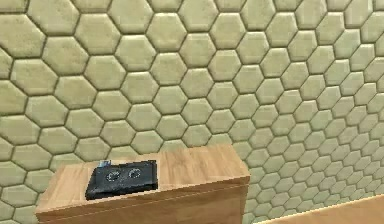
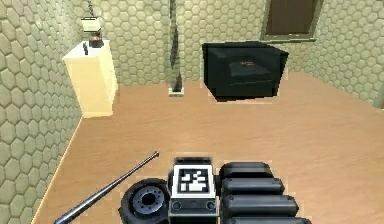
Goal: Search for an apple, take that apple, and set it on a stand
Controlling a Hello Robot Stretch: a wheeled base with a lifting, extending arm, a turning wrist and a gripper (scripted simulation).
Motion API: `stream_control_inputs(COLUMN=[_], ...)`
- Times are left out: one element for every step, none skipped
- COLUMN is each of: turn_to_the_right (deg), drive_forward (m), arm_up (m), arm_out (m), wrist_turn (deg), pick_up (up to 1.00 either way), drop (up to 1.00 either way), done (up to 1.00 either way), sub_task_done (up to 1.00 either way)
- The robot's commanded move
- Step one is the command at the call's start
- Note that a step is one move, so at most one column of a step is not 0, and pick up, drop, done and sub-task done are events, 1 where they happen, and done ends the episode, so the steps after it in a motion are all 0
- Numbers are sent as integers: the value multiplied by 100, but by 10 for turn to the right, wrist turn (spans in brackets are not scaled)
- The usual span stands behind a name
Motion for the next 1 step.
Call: stream_control_inputs(turn_to_the_right=[0], drive_forward=[25], arm_up=[0], arm_out=[0], wrist_turn=[0], pick_up=[0], drop=[0], done=[0], sub_task_done=[0])
